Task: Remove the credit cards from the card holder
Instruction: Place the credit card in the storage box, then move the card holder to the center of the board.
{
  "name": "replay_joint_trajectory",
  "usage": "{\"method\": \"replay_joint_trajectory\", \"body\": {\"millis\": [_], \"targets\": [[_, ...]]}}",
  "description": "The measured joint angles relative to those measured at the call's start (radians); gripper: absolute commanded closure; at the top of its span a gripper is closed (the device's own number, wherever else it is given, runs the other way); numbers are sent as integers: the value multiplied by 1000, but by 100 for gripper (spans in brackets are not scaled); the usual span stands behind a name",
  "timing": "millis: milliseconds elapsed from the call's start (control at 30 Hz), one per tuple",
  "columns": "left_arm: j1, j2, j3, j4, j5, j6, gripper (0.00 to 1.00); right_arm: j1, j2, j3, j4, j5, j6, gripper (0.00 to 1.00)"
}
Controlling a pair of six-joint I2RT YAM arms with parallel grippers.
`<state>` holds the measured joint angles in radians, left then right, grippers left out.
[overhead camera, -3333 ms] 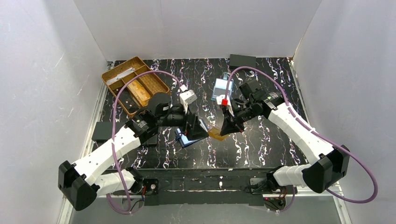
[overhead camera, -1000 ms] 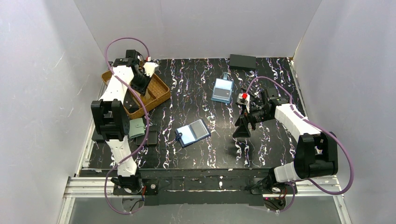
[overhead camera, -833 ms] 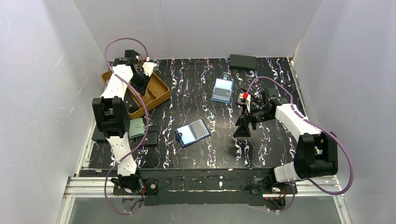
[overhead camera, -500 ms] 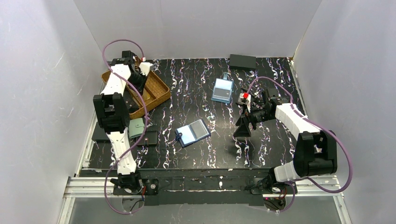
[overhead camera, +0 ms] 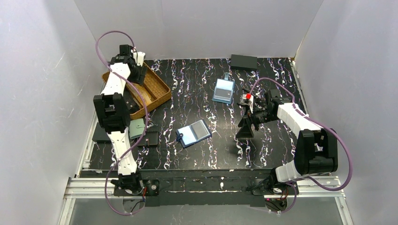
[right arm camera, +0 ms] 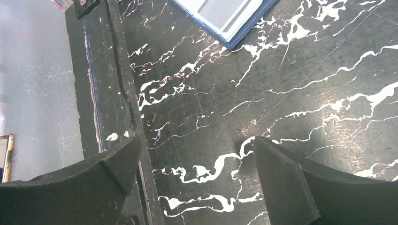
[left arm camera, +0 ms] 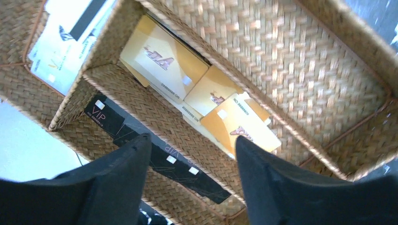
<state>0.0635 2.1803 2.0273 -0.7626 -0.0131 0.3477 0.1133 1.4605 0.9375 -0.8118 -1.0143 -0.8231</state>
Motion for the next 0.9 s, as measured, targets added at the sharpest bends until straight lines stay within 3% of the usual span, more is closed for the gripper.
{"method": "replay_joint_trajectory", "body": {"millis": [133, 167, 433, 900], "targets": [[0, -136, -162, 136, -8, -64, 4, -3, 0, 0, -11, -1, -21, 2], [0, -195, -220, 178, -8, -86, 2, -5, 0, 0, -18, -2, -29, 2], [18, -726, -573, 447, 131, -337, 2, -34, -9, 0, -51, -8, -72, 2], [28, -1099, -1057, 442, 570, -774, 2, -93, -84, -5, -81, -17, -160, 2]]}}
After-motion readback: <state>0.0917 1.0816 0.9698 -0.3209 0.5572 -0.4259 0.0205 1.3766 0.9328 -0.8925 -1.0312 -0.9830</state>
